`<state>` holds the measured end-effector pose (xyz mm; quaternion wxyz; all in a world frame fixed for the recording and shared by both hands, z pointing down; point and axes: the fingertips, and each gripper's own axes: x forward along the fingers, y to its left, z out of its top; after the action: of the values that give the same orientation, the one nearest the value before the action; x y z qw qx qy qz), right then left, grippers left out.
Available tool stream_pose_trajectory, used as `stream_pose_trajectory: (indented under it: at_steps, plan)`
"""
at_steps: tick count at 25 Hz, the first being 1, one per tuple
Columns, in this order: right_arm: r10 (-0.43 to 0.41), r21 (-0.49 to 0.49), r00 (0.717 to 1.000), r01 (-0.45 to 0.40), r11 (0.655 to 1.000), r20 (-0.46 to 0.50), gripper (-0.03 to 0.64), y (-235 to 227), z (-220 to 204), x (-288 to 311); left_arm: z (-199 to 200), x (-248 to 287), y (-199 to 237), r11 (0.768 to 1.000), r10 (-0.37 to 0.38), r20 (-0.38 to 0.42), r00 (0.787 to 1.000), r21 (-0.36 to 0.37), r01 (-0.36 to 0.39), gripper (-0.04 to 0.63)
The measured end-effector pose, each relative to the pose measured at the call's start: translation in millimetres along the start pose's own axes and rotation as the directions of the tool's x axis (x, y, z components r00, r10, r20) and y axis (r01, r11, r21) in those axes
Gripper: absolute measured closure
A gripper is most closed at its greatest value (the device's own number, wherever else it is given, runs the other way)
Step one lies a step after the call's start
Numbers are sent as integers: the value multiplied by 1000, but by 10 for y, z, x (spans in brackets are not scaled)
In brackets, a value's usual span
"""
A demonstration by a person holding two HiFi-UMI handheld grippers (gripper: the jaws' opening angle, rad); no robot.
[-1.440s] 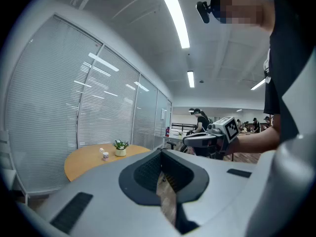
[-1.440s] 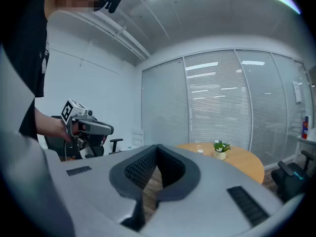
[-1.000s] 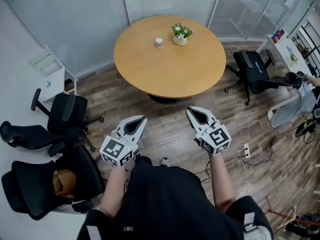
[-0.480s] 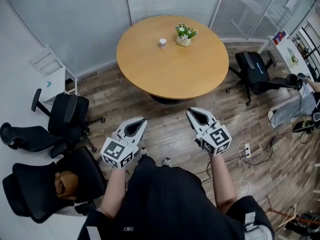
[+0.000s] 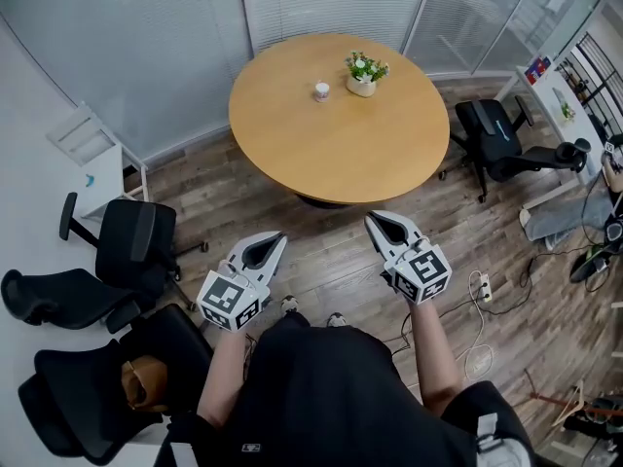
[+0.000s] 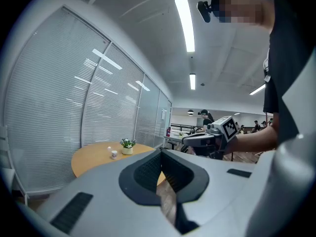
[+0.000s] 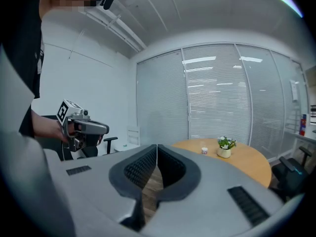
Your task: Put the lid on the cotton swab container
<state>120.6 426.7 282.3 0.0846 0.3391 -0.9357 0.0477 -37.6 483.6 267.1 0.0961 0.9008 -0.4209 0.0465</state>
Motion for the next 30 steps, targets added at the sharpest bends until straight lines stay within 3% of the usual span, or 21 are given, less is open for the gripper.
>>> stream_pose_trajectory:
  at_steps: [8, 13, 21, 30]
  plan:
    - [-59, -3, 998, 59, 998, -12, 611, 166, 5, 557, -67, -212, 678, 999, -27, -9, 1000, -20, 27, 591]
    - [-79, 7, 996, 79, 997, -39, 611, 131, -55, 683, -109, -182, 884, 999, -41, -25, 999, -33, 40, 589]
    - [-96, 17, 994, 97, 995, -51, 611, -203, -64, 826, -147, 160, 1034, 997, -57, -43, 997, -48, 55, 591]
    - [-39, 26, 998, 40, 999, -44, 611, -907, -52, 1129, -6, 768, 1245, 999, 9, -54, 998, -45, -11, 591]
